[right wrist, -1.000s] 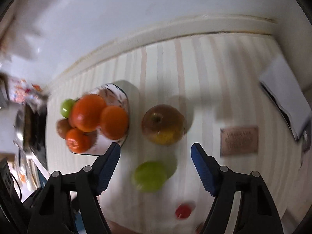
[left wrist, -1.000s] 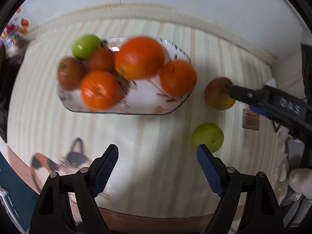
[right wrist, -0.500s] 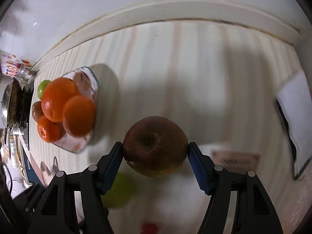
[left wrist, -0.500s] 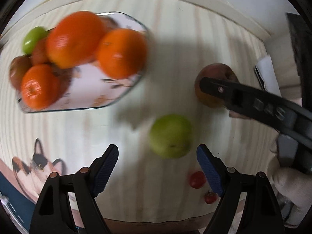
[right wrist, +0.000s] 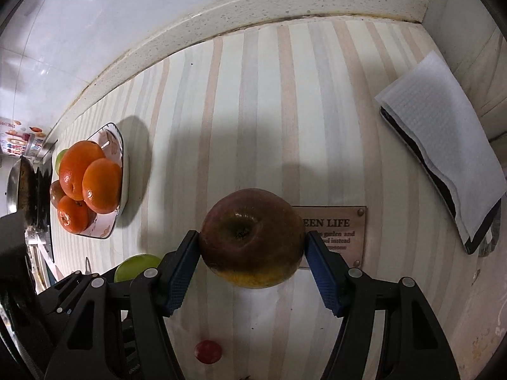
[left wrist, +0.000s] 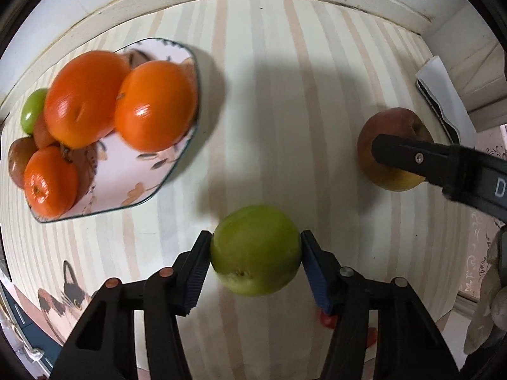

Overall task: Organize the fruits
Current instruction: 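Grasp the green apple with the left tool while the right tool grasps the red apple, then lower the green apple and red apple onto the plate and open both tools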

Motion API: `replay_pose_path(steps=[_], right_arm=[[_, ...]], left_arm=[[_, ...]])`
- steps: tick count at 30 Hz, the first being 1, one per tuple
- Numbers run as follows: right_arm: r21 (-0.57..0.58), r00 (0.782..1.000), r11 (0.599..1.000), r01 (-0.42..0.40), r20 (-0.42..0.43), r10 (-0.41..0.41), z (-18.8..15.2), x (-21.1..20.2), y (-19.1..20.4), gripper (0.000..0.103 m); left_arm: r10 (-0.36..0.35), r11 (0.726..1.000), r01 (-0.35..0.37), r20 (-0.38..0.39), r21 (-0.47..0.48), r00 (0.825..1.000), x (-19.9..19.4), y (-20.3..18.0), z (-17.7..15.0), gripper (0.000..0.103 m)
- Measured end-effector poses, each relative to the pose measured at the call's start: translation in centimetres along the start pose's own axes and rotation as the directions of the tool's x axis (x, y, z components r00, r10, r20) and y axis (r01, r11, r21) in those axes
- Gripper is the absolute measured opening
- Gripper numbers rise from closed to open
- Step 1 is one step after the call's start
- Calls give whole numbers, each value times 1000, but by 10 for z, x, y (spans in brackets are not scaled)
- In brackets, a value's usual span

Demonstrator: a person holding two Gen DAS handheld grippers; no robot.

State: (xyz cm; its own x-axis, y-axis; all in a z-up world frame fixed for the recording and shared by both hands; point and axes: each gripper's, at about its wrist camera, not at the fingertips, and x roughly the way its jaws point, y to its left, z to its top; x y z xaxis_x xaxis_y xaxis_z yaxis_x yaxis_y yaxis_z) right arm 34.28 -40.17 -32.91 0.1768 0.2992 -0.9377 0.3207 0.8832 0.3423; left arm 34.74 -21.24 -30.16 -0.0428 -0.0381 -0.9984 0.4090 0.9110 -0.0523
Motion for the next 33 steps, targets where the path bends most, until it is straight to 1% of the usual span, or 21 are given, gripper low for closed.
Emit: replay_pose_path(steps=[3, 8, 10, 15, 18, 20, 21, 24, 26, 29, 31, 33], right_arm=[[-9, 1000, 1000, -22, 2, 22, 0, -1, 10, 70], [-45, 998, 997, -62, 8, 62, 2, -5, 41, 70], [-62, 996, 995, -82, 12, 83, 4, -8, 54, 70], [-107, 991, 985, -134, 15, 136, 11, -19, 88, 70], [-133, 985, 977, -166, 24, 171, 21, -27, 110, 70], [-148, 982, 973, -178, 37, 185, 32, -30, 126, 70], [-157, 981, 971, -181, 46, 190, 41, -30, 136, 70], [-177, 982, 970, -168, 56, 181, 63, -23, 158, 70], [-209, 988, 970, -125, 61, 141, 78, -14, 175, 70], [-255, 996, 965, -57, 57, 73, 92, 2, 194, 70], [-285, 998, 958, -17, 50, 33, 98, 13, 203, 70], [-302, 999, 953, 5, 50, 11, 97, 20, 208, 70]], left_arm=[[-1, 1000, 2, 18, -24, 1000, -11, 17, -9, 53], [0, 997, 5, 63, -74, 998, -37, 49, -22, 53], [0, 995, 9, 87, -104, 996, -52, 70, -30, 53], [5, 983, 23, 151, -185, 989, -94, 109, -44, 53], [14, 970, 31, 183, -241, 983, -111, 144, -45, 53], [35, 963, 18, 192, -268, 981, -111, 161, -40, 53], [55, 960, 0, 188, -282, 981, -109, 169, -35, 53], [99, 944, -38, 171, -328, 980, -99, 193, -23, 53], [112, 934, -54, 145, -354, 983, -87, 210, -17, 53], [109, 916, -54, 118, -398, 987, -73, 233, -13, 53], [104, 908, -48, 112, -415, 988, -66, 245, -12, 53], [86, 905, -35, 101, -423, 991, -58, 253, -12, 53]])
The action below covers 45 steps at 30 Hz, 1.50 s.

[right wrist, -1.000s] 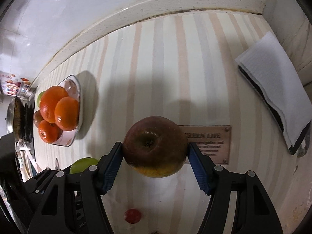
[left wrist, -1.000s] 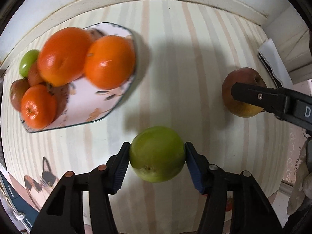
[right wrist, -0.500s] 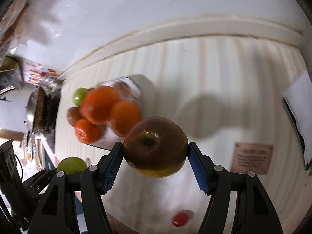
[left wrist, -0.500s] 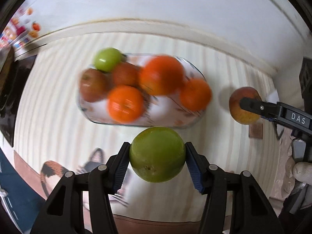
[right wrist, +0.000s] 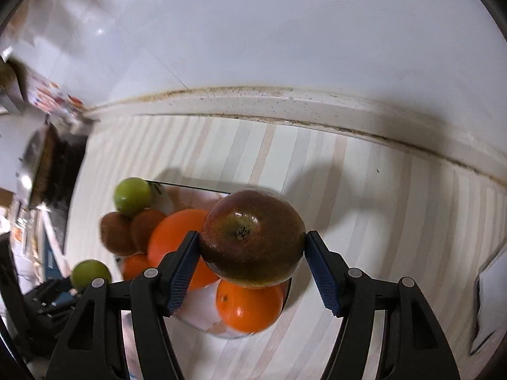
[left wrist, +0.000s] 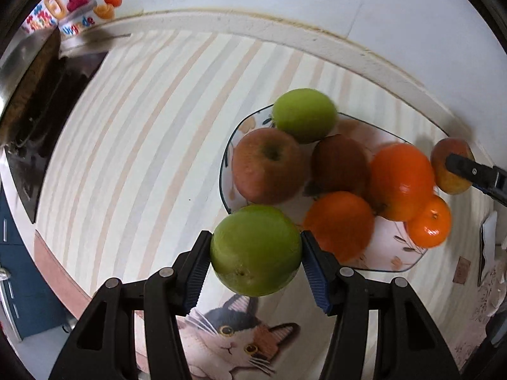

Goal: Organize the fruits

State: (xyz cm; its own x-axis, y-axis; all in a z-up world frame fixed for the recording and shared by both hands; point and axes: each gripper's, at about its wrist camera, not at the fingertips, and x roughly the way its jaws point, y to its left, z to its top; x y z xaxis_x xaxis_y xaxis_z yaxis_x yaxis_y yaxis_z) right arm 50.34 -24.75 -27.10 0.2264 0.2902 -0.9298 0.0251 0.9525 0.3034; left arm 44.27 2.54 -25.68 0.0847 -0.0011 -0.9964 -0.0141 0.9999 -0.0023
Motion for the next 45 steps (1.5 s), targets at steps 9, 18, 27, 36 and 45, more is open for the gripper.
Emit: replay_pose_path(steps=[9, 18, 27, 36, 45], right_arm=[[23, 1000, 1000, -2, -12, 2, -1, 9, -3, 70], [68, 998, 997, -42, -50, 46, 3, 21, -13, 71], [81, 996, 995, -53, -72, 59, 6, 22, -12, 76], [74, 996, 995, -65, -51, 69, 7, 14, -5, 91], [36, 1000, 999, -25, -12, 26, 3, -5, 8, 94]], left_arm=[[-51, 998, 51, -8, -21, 999, 25, 0, 0, 54], [-76, 997, 75, -23, -36, 997, 38, -1, 8, 54], [-73, 995, 69, -60, -67, 996, 39, 3, 11, 54], [-70, 995, 71, 28, -68, 997, 22, 0, 12, 61], [-56, 996, 62, 89, -66, 994, -4, 2, 10, 83]])
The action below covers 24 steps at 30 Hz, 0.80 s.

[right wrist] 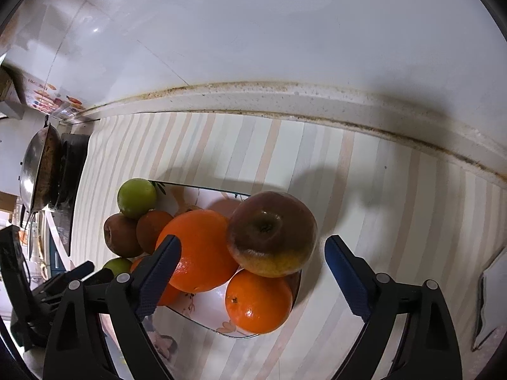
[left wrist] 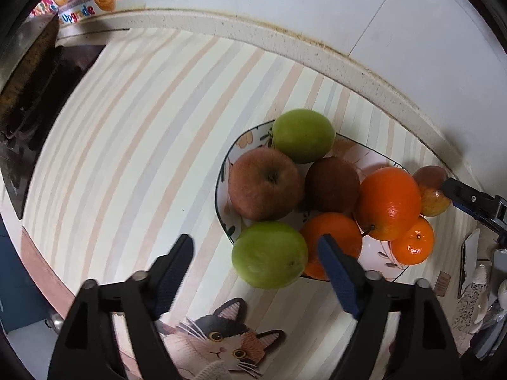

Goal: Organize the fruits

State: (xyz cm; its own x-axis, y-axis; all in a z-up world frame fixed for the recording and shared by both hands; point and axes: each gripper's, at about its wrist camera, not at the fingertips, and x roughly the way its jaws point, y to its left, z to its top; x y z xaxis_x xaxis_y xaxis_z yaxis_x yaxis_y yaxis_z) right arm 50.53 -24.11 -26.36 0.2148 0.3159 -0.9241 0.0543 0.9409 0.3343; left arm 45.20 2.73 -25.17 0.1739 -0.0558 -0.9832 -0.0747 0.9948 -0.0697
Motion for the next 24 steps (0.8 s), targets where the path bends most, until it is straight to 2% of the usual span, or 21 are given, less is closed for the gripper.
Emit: replay_pose_path(steps=[5, 10, 17, 24], right_arm=[[-58, 992, 994, 91, 94, -85, -20, -33, 20, 95], [-102, 983, 985, 137, 138, -122, -64, -63, 48, 95], [-94, 976, 985, 144, 175, -126, -113, -102, 71, 95], [-75, 969, 991, 112, 231, -92, -151, -150, 90, 95]], left_arm=[[14, 1000, -14, 52, 12, 999, -24, -2, -13, 83], [28, 998, -34, 103, 53, 994, -51, -11, -35, 83], [22, 993, -38, 142, 115, 990, -87, -19, -68, 83], [-9, 987, -24, 205, 157, 979, -137, -21, -96, 83]])
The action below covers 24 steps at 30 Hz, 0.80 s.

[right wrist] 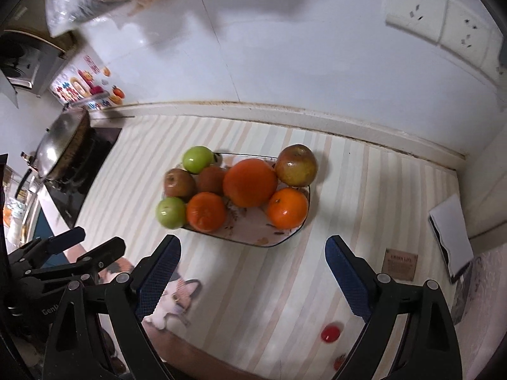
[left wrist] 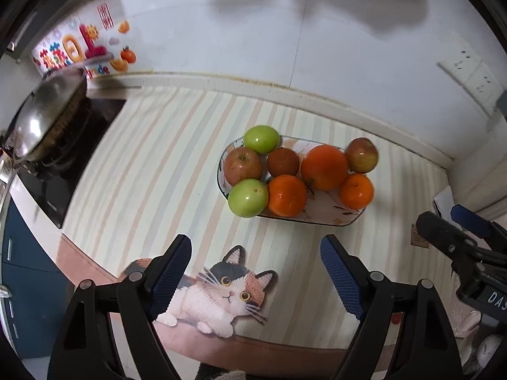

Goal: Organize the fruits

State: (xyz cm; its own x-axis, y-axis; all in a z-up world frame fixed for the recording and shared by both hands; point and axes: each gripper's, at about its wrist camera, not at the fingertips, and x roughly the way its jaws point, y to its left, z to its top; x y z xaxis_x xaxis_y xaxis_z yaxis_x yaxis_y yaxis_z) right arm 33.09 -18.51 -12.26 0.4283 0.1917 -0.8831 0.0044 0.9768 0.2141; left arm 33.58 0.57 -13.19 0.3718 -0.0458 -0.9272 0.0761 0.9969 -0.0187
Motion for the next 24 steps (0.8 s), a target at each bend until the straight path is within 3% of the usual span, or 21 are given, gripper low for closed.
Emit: replay_pose_path(steps=[11, 24], right_arm=[[-23, 994, 1000, 17, 111, -14, -36, -79, 25, 95], [-36, 983, 999, 19, 183, -12, -53, -143, 31, 95]], left_arm=[[29, 999, -34, 144, 29, 989, -76, -1, -25, 83], [-12, 999, 5, 198, 38, 980, -113, -5, -47, 83]])
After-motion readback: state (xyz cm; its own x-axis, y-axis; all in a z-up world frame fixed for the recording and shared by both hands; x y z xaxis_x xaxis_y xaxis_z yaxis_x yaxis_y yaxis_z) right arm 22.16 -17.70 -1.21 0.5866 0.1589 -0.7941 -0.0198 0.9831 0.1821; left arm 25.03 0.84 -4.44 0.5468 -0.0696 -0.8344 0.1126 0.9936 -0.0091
